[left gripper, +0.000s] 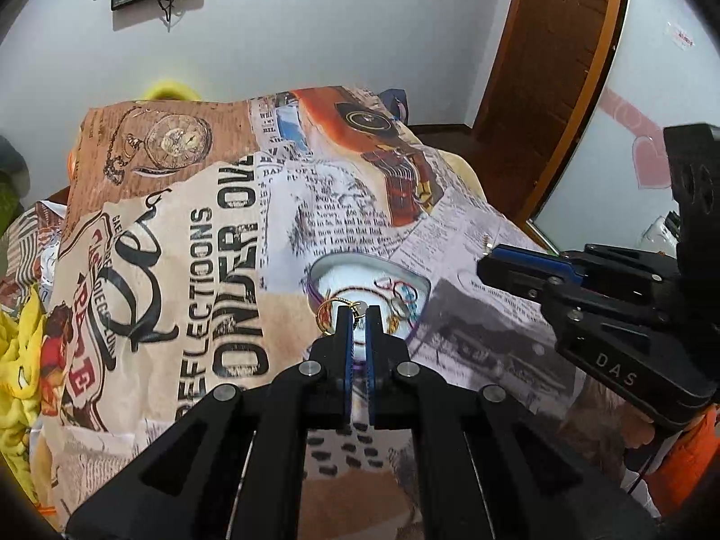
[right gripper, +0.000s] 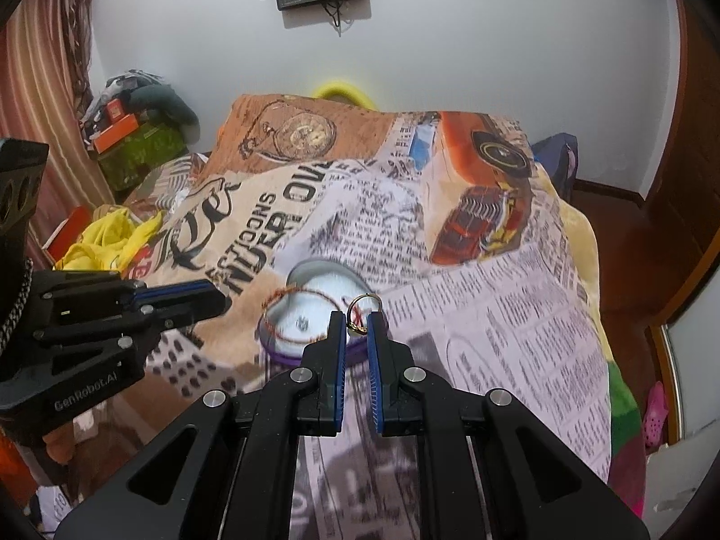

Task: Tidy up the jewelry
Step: 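Carry the gold ring over the heart tin and open the right gripper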

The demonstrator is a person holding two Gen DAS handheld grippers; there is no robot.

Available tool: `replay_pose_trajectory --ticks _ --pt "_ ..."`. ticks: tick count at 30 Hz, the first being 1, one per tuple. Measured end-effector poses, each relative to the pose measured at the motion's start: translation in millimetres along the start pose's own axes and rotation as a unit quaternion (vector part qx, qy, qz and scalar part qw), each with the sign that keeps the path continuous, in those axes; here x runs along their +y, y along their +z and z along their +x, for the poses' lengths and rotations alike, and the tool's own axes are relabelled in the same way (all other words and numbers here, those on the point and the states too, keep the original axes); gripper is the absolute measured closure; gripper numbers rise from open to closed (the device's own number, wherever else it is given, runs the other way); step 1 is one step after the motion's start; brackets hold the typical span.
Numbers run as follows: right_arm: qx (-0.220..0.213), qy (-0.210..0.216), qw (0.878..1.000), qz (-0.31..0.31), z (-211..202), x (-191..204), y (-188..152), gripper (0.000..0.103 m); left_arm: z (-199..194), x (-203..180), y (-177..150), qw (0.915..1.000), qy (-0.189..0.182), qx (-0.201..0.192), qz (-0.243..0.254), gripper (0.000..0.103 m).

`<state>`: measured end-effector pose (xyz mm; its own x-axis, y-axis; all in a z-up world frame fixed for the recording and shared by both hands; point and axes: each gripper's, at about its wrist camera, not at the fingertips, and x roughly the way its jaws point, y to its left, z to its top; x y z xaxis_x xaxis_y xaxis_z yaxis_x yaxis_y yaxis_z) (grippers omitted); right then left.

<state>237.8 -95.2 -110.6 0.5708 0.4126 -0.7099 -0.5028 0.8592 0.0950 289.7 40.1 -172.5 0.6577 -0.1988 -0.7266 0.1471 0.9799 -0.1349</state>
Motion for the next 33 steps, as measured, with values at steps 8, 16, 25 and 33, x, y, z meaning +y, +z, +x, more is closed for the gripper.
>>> replay_pose_trajectory --ticks 8,16,25,33 --pt "-0.007 0.013 1.0 -0.004 14.8 0.3 19.7 0.095 9.7 3.6 12.8 1.0 -0.002 -0.008 -0.002 0.1" --pt "0.022 0.029 0.999 -0.007 44.1 4.7 19.7 0.095 25.9 10.9 14.0 0.9998 -0.011 0.006 -0.013 0.1" --pt "0.064 0.038 0.997 -0.004 65.1 -1.2 13.9 0.095 46.3 5.1 5.9 0.9988 -0.028 0.04 -0.004 0.1" --pt "0.082 0.033 0.996 -0.004 72.4 -2.8 12.5 0.094 50.1 2.6 4.9 0.9984 -0.027 0.049 -0.002 0.1"
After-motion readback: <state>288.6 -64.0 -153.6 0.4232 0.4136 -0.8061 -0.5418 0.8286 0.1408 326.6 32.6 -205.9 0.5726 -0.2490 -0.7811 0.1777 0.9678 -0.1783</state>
